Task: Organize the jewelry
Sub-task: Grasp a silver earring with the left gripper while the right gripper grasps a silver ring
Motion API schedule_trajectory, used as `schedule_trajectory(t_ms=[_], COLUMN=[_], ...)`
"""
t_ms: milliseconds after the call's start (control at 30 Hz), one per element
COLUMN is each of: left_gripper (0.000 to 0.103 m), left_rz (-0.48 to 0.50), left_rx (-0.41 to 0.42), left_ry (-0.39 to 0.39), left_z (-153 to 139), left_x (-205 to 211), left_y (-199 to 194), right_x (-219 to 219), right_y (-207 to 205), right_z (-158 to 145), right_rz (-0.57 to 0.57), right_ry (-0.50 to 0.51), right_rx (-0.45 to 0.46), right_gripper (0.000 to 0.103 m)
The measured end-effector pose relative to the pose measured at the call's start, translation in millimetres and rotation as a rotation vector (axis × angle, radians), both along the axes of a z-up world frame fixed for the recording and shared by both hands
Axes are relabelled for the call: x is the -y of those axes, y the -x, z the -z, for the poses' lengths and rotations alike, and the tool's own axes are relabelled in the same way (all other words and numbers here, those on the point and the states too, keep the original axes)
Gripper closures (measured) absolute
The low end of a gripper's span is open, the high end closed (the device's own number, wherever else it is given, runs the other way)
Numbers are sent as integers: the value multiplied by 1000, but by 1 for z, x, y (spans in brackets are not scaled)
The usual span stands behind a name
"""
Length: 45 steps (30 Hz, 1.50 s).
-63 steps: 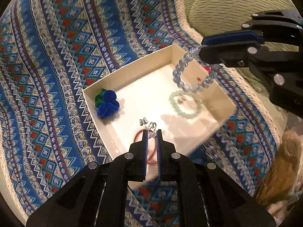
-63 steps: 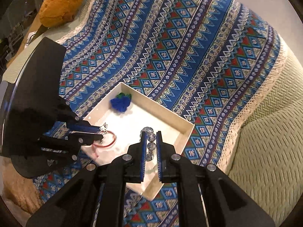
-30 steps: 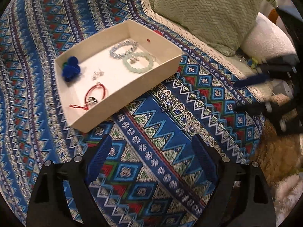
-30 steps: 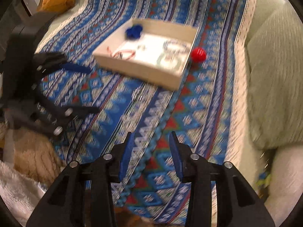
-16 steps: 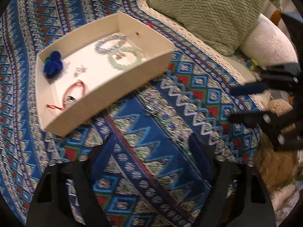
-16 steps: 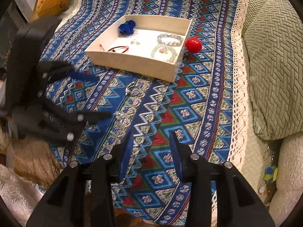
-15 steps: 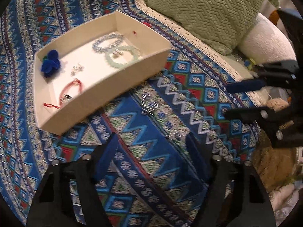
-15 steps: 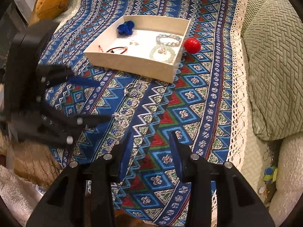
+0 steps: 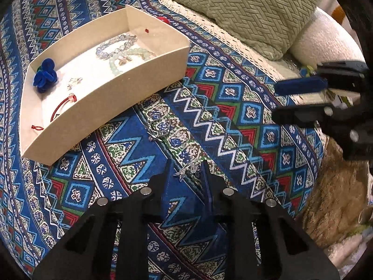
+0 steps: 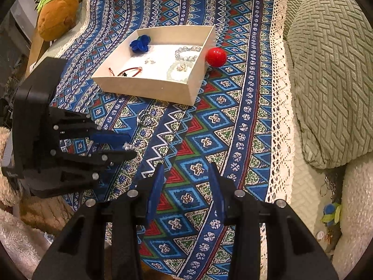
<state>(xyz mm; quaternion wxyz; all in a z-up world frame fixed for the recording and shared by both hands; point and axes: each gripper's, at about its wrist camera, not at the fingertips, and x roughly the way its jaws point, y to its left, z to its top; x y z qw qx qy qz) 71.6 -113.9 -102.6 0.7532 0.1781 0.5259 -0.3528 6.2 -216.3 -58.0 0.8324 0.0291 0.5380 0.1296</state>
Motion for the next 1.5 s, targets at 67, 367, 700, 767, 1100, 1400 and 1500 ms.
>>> schedule_trajectory(t_ms=[67,367,700,767,1100,1400,1500], left_gripper=[79,79,79,79,79,79,79], left_rz=[-2,-35,-126,-133,-148,-163,-168], left_rx=[-16,-37,-42,-41,-39,0,18], left_ry=[5,12,18,20,23,10,1], left_z=[0,-8,-10,-10,-12,-37,-49], left_x=[-1,-29,-79,-85,-85,-102,-107], left_y=[0,2,-3,-3,-5,0,1], right_x=[-3,-44,-89,-92,-98,-86,-80], right_y=[-4,-38,-69,-73,-79,-59,-50], right_z=[0,7,33,38,45,12,-5], right_rz=[-8,-122,-192,-185,-186,-178,-176], right_ry=[-5,-40,5,32,63,79,87], right_rx=[3,20,-30,-44,-65,-16,12], right_gripper=[63,63,63,66,78,78,78])
